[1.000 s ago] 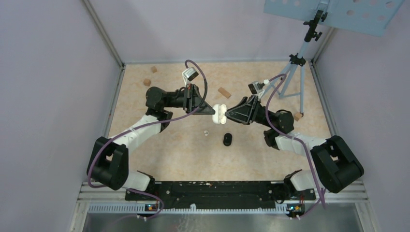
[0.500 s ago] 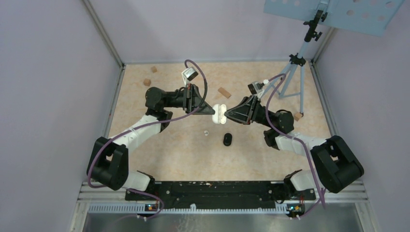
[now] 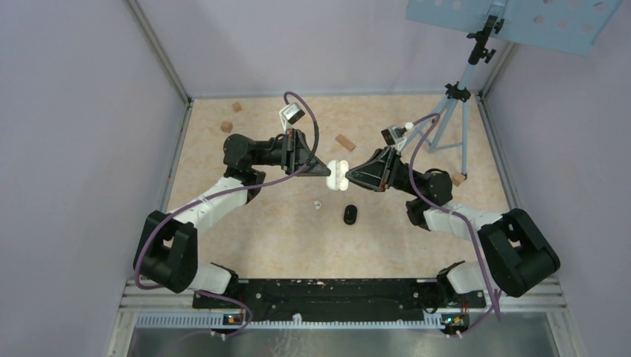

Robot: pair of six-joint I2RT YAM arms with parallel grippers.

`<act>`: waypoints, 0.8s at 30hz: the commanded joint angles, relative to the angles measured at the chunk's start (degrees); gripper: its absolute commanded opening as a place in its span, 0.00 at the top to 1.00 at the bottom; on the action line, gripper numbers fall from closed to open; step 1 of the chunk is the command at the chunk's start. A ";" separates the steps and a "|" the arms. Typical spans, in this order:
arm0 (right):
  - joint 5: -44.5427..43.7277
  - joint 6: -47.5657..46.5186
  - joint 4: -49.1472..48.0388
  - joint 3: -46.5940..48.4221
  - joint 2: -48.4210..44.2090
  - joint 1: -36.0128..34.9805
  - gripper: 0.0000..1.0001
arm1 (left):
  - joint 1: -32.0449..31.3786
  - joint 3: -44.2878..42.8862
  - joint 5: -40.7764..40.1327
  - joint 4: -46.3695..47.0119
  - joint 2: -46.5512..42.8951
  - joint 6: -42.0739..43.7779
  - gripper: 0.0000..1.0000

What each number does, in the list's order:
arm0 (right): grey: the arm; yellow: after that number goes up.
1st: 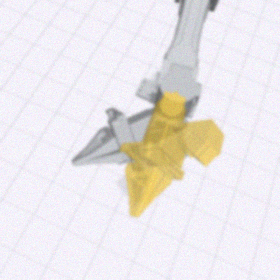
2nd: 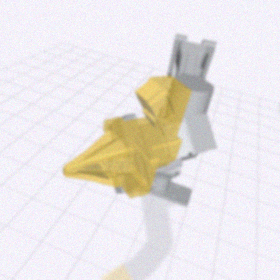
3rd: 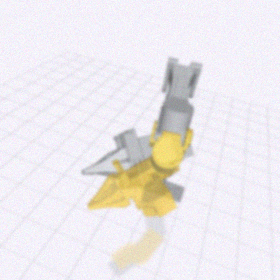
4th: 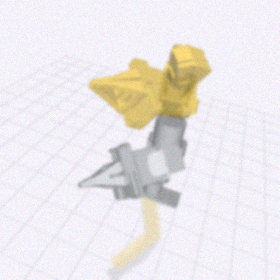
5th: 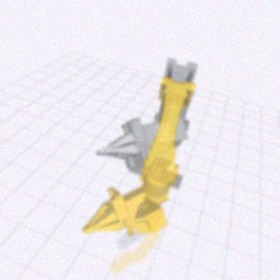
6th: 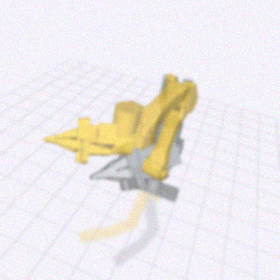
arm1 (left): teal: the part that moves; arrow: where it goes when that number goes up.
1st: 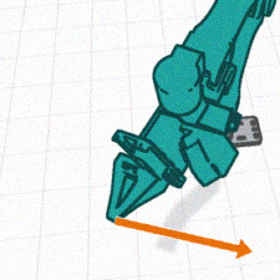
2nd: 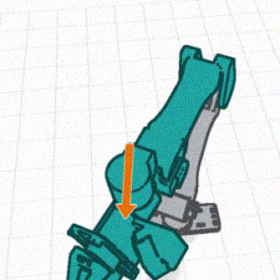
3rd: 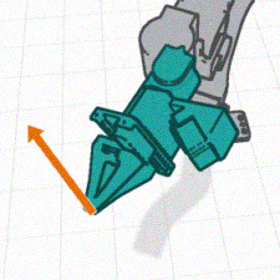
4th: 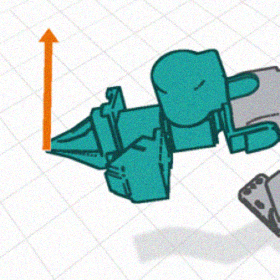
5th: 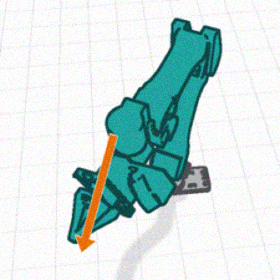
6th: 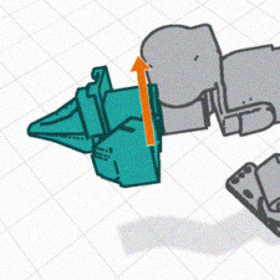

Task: Insert the wireless bluetooth earbuds into the charging case
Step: Pass from the left arm to the right

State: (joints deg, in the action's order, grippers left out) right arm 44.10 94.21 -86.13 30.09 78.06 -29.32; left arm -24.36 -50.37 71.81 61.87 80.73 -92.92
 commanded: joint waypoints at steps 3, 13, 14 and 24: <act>0.56 0.27 -12.57 1.24 -0.50 0.58 0.96 | 0.11 -0.88 0.45 -0.49 -1.34 4.37 1.00; 3.18 0.93 -12.58 4.58 1.40 0.29 0.61 | 0.04 -2.13 1.66 -5.43 -1.89 7.49 1.00; 3.52 0.97 -12.61 4.90 1.59 0.17 0.61 | 0.02 -2.10 1.66 -5.50 -1.89 7.47 1.00; 3.41 0.47 -12.59 4.51 2.72 -0.41 0.55 | 0.04 -2.25 1.42 -5.56 -2.35 7.60 1.00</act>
State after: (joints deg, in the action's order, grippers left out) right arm 47.33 95.22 -86.04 32.80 80.47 -29.45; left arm -24.36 -50.50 72.84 55.05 80.71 -86.78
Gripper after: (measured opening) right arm 0.434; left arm 0.098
